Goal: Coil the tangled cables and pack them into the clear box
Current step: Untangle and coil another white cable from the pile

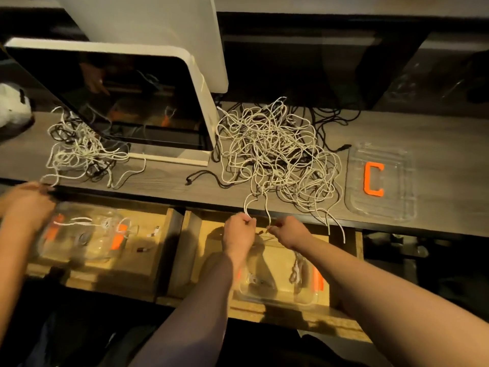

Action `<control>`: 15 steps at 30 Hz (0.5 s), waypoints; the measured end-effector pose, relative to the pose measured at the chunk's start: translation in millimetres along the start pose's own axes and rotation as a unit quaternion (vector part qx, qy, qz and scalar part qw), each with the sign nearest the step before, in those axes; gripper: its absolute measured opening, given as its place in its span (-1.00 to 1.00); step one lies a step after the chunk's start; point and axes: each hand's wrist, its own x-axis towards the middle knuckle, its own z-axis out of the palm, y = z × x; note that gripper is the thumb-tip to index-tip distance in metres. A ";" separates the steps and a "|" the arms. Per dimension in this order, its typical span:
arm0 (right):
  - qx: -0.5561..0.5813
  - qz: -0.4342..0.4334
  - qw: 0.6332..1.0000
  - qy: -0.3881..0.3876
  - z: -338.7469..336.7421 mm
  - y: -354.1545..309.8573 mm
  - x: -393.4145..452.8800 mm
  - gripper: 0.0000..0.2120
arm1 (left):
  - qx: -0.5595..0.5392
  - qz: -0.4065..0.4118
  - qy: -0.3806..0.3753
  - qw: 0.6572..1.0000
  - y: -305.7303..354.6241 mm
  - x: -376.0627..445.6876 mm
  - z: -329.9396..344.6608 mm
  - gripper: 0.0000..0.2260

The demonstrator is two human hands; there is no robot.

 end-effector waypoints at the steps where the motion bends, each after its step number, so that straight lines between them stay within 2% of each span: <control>1: 0.006 0.007 1.000 0.013 -0.6 -6.2 5.4 -0.72 | 0.012 0.011 -0.002 1.000 2.4 10.3 -0.4 -0.85; 6: 0.029 0.033 0.995 0.086 -15.0 -18.5 34.8 -0.78 | 0.029 0.044 -0.002 0.999 11.2 54.1 10.9 -0.72; 10: 0.065 0.053 0.990 0.114 -15.2 -27.4 54.6 -0.72 | 0.091 0.070 -0.044 0.992 12.1 80.8 8.3 -0.64; 12: 0.077 0.057 0.990 0.103 -8.5 -33.2 63.2 -0.73 | 0.116 0.084 -0.051 0.988 10.7 92.5 3.5 -0.67; 15: 0.099 0.060 0.988 0.099 -0.5 -39.7 72.2 -0.78 | 0.164 0.103 -0.066 0.979 11.7 106.5 -1.3 -0.89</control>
